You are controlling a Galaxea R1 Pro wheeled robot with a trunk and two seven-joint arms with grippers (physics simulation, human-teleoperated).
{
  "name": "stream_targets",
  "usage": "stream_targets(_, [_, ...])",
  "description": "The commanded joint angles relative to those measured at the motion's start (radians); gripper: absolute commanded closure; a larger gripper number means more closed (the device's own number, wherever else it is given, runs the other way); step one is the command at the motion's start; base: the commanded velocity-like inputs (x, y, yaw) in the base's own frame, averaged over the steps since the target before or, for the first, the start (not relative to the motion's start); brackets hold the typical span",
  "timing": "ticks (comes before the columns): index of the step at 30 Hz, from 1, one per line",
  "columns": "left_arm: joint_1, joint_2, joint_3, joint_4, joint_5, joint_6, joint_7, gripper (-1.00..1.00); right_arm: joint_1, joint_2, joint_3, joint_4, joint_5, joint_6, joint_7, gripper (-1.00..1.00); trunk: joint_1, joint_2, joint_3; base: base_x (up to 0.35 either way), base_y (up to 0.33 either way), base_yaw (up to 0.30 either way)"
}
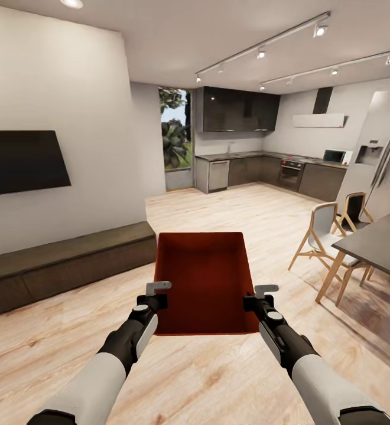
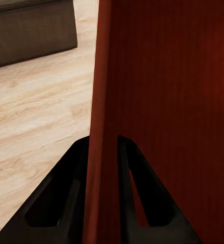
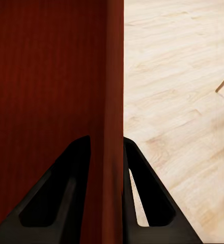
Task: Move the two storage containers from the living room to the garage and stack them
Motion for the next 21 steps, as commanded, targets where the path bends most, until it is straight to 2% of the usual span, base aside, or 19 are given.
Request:
stream_targets(1, [0.000, -0.001, -0.005, -0.001, 0.015, 0.005, 0.010, 1.00, -0.001, 0.001, -0.004, -0.002, 0.003, 0.001, -0.004, 1.00, 0.001, -0.002, -0.002, 0.000, 0.000, -0.244])
stream_targets(21, [0.000, -0.001, -0.005, -0.001, 0.015, 0.005, 0.011, 1.00, -0.001, 0.000, -0.004, -0.002, 0.003, 0.001, -0.004, 1.00, 0.001, -0.002, -0.002, 0.000, 0.000, -0.242])
